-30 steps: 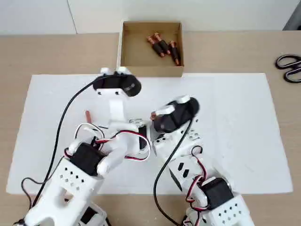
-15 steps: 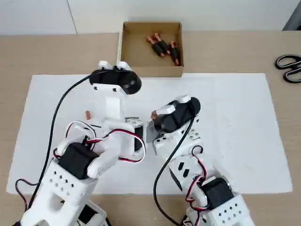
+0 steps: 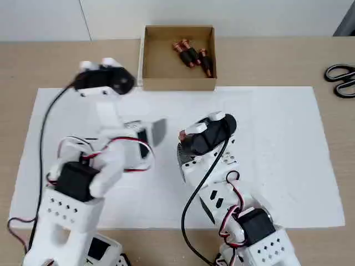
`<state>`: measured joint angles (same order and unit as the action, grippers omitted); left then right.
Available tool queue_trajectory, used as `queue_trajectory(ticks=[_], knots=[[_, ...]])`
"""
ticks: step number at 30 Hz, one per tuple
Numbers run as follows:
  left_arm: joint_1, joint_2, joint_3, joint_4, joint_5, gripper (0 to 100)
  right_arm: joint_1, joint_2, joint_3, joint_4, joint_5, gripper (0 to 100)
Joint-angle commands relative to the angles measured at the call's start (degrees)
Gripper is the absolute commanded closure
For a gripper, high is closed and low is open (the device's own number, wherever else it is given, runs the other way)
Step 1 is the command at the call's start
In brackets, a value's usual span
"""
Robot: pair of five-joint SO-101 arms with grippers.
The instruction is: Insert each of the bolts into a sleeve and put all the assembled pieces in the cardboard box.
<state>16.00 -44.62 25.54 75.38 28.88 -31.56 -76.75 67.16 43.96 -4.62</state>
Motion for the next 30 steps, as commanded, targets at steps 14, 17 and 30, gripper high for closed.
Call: queue_trajectory(ticks=[14, 17, 30], knots=[[-35.8, -0.6, -3.8, 16.1, -7.6, 82, 19.7, 1.0, -1.1, 2.8, 5.5, 99.5], [-37.3, -0.4, -3.8, 16.1, -7.6, 82, 23.1, 4.5, -1.5, 4.4, 5.9, 99.5], [-37.4, -0.8, 3.0, 13.0, -7.6, 82, 25.6, 44.4, -36.7, 4.4, 7.9, 99.5]])
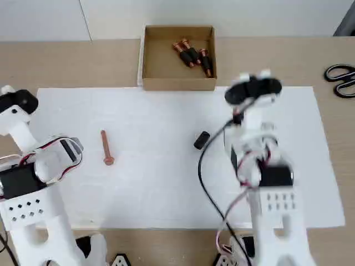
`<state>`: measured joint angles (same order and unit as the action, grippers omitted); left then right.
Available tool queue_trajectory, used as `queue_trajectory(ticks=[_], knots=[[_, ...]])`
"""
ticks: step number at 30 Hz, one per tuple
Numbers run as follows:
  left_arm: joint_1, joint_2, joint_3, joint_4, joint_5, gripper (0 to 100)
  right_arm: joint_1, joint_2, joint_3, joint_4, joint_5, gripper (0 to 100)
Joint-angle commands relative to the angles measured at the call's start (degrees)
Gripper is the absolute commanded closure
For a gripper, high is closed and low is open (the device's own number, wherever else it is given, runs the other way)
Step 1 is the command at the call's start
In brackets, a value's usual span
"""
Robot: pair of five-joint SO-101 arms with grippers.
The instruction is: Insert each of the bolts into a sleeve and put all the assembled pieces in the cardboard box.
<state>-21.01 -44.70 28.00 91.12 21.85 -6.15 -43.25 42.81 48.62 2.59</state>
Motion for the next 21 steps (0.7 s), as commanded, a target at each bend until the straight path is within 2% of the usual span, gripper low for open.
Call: queue_trajectory(ticks=[1, 7, 11, 21], knots=[[-0.4, -0.7, 1.0, -3.7, -0.5, 82, -0.4, 15.4, -16.3, -1.0, 0.7, 99.5], [-0.3, -0.7, 4.2, -8.4, -0.5, 82, -2.2, 38.9, -37.9, -10.9, 0.7, 99.5], [-0.3, -0.7, 6.4, -8.5, -0.5, 82, -3.8, 51.3, -48.7, -18.2, 0.7, 99.5], [-0.3, -0.7, 6.8, -8.3, -0.5, 82, -9.4, 71.6, -62.3, -36.7, 1.1, 99.5]])
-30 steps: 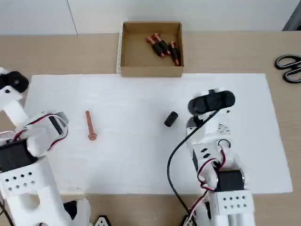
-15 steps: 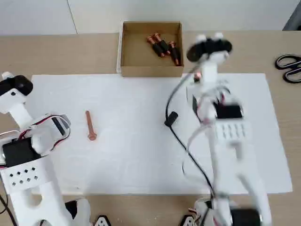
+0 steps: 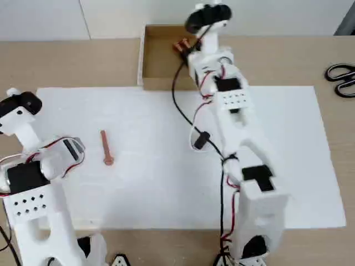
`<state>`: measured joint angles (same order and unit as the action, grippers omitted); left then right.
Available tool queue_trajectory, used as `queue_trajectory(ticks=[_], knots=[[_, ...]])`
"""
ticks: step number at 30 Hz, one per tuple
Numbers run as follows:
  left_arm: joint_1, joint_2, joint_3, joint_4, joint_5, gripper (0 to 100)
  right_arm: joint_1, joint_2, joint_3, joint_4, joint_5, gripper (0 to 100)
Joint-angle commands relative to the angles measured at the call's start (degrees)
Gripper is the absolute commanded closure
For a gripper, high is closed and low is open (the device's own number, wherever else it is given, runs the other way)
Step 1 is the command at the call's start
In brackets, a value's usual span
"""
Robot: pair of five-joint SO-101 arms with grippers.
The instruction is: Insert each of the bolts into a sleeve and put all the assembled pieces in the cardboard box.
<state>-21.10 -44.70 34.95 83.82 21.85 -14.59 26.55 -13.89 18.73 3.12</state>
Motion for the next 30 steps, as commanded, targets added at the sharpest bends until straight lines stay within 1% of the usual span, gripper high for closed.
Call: queue_trajectory(ticks=[1, 4, 6, 15, 19, 21, 24, 26, 30], knots=[[-0.2, -0.7, 0.0, -1.0, -0.5, 82, -1.2, 3.4, -6.0, -9.3, 0.5, 99.5], [-0.2, -0.7, 0.0, -1.0, -0.5, 82, -1.5, 7.9, -6.9, -14.8, 0.5, 99.5], [-0.2, -0.7, 0.0, -1.0, -0.5, 82, -1.9, 10.6, -8.3, -16.4, 0.5, 99.5], [-0.2, -0.7, 0.0, -1.0, -0.5, 82, -2.3, 22.7, -19.7, -16.2, 0.6, 99.3], [-0.2, -0.7, 0.0, -1.0, -0.5, 82, -3.2, 25.4, -22.2, -16.2, 0.6, 98.9], [-0.2, -0.7, 0.0, -1.0, -0.5, 82, -3.6, 26.0, -22.2, -16.2, 0.6, 96.0], [-0.2, -0.7, 0.0, -1.0, -0.5, 82, -3.6, 26.1, -22.2, -15.8, 0.6, 86.3], [-0.2, -0.7, 0.0, -1.0, -0.5, 82, -3.6, 25.8, -22.2, -13.7, 0.6, 81.6], [-0.2, -0.7, 0.0, -1.1, -0.5, 82, -3.5, 25.6, -22.2, -13.1, 0.6, 80.0]])
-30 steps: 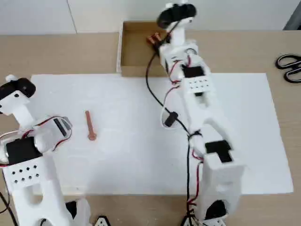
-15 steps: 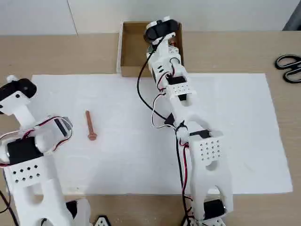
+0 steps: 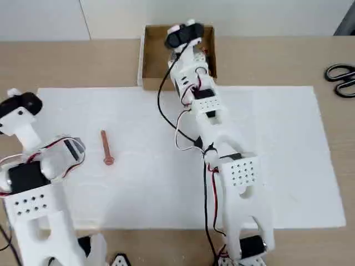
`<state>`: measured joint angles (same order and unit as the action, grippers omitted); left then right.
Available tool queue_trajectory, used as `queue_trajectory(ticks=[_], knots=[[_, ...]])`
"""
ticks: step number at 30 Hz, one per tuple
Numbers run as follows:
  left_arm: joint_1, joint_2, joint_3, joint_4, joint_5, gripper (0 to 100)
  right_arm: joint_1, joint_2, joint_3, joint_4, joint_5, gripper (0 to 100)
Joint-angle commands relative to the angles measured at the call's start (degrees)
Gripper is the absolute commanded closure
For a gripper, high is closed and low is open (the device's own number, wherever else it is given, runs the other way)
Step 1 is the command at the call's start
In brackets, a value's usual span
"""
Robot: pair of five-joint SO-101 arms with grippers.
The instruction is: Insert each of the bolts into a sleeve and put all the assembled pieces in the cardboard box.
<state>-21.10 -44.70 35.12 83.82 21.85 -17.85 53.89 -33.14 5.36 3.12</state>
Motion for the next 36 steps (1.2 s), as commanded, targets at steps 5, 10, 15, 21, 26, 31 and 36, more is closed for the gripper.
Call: queue_trajectory(ticks=[5, 10, 15, 21, 26, 31, 36], knots=[[-0.2, -0.7, -0.2, -1.2, -0.5, 82, -0.1, -3.0, -3.1, 0.6, 0.6, 80.0], [-0.3, -0.8, -2.8, -1.3, -0.6, 82, 0.4, -10.5, -3.1, 5.9, 0.6, 80.0], [-0.4, -0.8, -11.2, -0.9, -0.7, 82, 1.8, -18.4, -3.1, 13.2, 0.6, 80.0], [-0.2, -0.8, -21.9, 3.7, -0.7, 82, 4.2, -29.9, -3.1, 26.1, 0.6, 80.0], [-0.2, -0.8, -31.2, 9.4, -0.7, 82, 5.6, -40.7, -3.0, 38.4, 0.6, 80.0], [-0.2, -0.8, -39.1, 15.4, -0.8, 82, 5.4, -50.2, -3.0, 54.0, 0.4, 80.0], [-0.3, -4.6, -40.0, 16.5, -0.8, 82, 5.1, -57.5, -3.0, 74.7, 0.3, 80.0]])
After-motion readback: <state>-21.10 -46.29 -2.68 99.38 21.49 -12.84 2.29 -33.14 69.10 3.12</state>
